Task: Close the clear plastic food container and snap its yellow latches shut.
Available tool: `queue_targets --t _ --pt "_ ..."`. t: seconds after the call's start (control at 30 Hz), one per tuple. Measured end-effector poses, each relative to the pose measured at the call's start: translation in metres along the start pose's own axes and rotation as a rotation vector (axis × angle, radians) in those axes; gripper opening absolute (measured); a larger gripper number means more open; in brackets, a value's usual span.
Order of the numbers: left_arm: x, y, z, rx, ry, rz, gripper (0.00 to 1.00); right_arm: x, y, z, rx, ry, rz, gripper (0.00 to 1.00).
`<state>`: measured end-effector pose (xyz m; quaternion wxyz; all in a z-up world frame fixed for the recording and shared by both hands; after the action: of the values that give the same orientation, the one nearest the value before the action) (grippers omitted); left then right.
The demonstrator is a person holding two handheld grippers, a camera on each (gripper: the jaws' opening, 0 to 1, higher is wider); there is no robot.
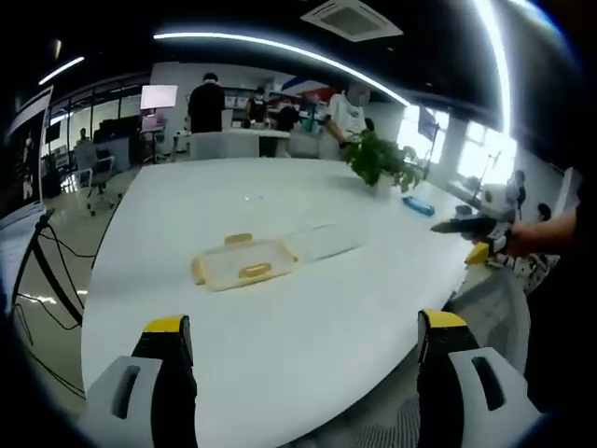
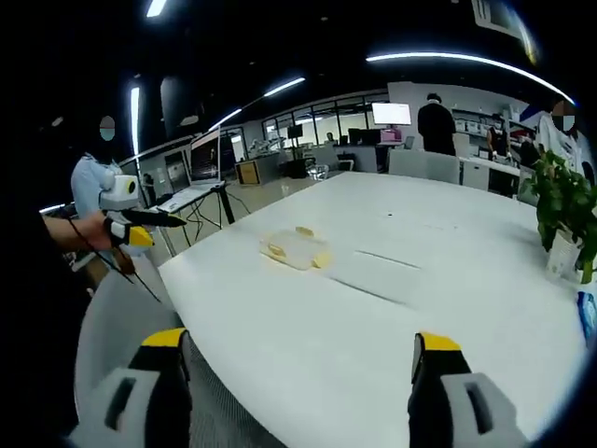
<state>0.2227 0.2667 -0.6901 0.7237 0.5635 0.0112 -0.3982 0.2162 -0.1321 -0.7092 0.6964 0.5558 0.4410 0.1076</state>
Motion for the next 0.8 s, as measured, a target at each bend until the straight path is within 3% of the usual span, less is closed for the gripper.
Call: queue_targets --t 0.8 --pt "-0.008 -0.003 -0.027 0.014 0.043 0.008 0.99 0.017 0.010 -0.002 -0.033 0.002 -0.018 1.00"
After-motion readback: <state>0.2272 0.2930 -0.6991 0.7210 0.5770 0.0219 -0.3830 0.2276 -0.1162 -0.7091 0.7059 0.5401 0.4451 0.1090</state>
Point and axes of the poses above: the point that each gripper's makers call its tool centre point, and the gripper's own axes: x roughly forward along the fingers, z roughly to its right, y roughly out of its top, the point moved 9 cm from there along -x, roughly backward along the fingers, and after that the axes turned 11 degrees about -x, right-handed, at the moved point
